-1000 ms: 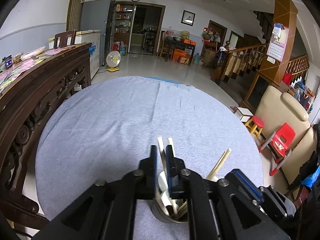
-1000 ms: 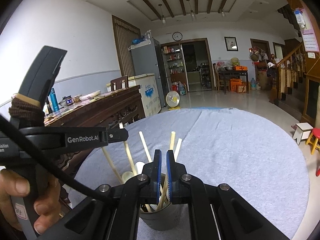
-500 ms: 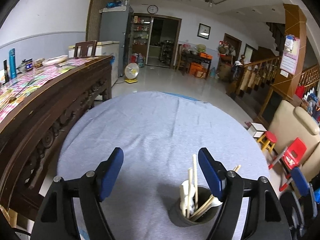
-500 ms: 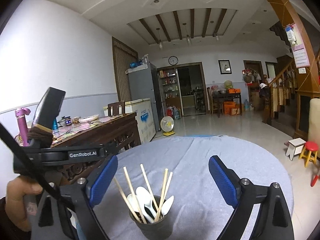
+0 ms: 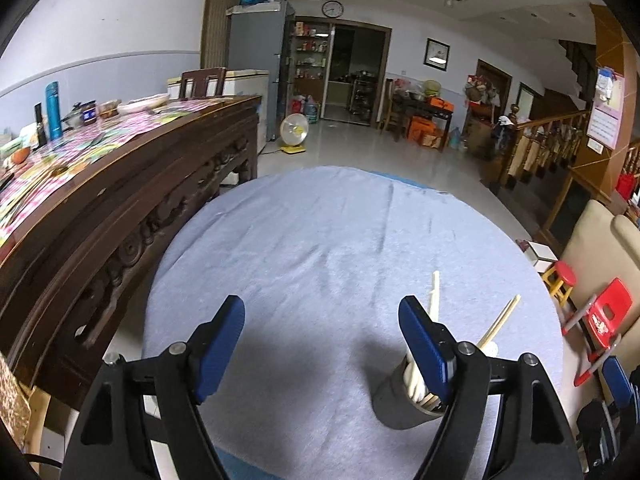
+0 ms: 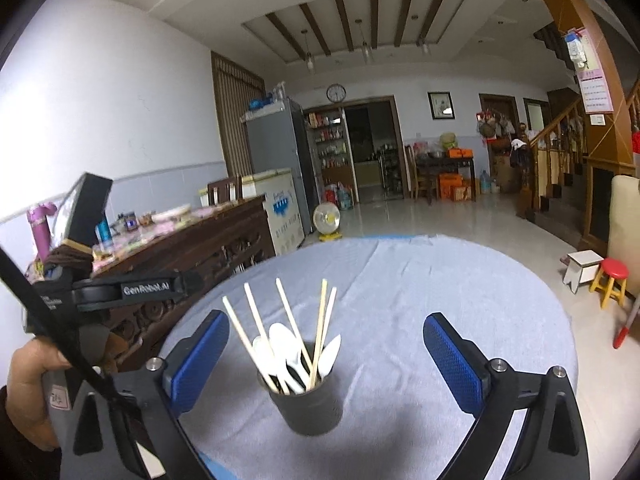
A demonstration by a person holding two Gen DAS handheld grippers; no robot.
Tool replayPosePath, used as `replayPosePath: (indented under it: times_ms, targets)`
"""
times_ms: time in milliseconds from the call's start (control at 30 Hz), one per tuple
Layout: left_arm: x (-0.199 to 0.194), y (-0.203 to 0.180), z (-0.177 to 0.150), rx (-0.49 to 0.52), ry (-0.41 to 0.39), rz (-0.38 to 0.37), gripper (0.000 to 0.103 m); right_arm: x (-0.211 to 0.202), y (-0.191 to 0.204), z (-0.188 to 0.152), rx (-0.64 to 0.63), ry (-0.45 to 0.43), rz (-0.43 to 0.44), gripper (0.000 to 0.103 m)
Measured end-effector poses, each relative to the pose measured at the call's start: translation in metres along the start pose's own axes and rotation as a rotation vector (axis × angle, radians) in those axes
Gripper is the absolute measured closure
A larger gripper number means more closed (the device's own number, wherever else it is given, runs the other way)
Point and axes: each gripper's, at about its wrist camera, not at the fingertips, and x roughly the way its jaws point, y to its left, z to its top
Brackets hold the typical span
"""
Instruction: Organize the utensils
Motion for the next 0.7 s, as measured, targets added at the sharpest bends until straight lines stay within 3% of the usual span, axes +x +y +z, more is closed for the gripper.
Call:
replayPosePath:
  times_ms: [300,700]
  targets:
    - [-0.004,0.010,-0.025,0.003,0.015,0.074,0.021,0.012,-0.004,-0.021,0.037,0.163,-0.091,0.000]
    - [-0.017,-0.010,-0.041,0.106,0.028,0.011,0.019,0.020,-0.014,-0.022,0.060,0.262,-0.116,0.000]
